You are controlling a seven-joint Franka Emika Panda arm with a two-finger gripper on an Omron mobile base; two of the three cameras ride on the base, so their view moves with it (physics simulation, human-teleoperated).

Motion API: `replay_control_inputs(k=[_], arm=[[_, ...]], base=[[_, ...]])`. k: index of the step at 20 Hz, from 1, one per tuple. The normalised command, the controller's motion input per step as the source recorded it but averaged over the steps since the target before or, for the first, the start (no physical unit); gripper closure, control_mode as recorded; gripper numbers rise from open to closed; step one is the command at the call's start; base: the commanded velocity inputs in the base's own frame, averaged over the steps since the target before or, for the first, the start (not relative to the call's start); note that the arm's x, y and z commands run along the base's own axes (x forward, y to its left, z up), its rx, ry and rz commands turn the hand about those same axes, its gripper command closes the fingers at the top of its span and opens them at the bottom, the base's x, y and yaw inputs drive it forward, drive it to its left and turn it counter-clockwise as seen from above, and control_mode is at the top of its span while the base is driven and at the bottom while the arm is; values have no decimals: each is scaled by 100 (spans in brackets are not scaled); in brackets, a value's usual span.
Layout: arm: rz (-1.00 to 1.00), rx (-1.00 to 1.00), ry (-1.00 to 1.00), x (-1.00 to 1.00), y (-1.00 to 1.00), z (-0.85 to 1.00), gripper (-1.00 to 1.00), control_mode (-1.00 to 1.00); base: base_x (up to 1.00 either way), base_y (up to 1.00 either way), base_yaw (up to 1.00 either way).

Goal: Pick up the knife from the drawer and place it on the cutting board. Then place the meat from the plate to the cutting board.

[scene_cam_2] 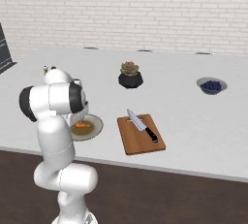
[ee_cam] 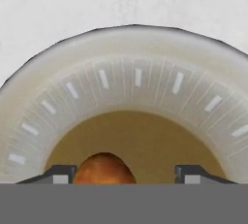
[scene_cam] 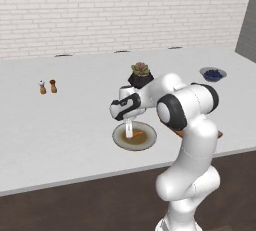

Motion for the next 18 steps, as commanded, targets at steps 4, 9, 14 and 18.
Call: replay_control_inputs(k=[4, 9, 14, 18], arm=[[1, 0, 3, 0, 14, -30, 100, -100], [4, 0, 0, -1, 2, -12, 100, -100], [3, 4, 0, -25, -4, 36, 100, -100], [3, 2, 0, -31, -32, 82, 100, -100]], base=[[0, 0, 0], [0, 0, 0], [0, 0, 0], [0, 0, 0]])
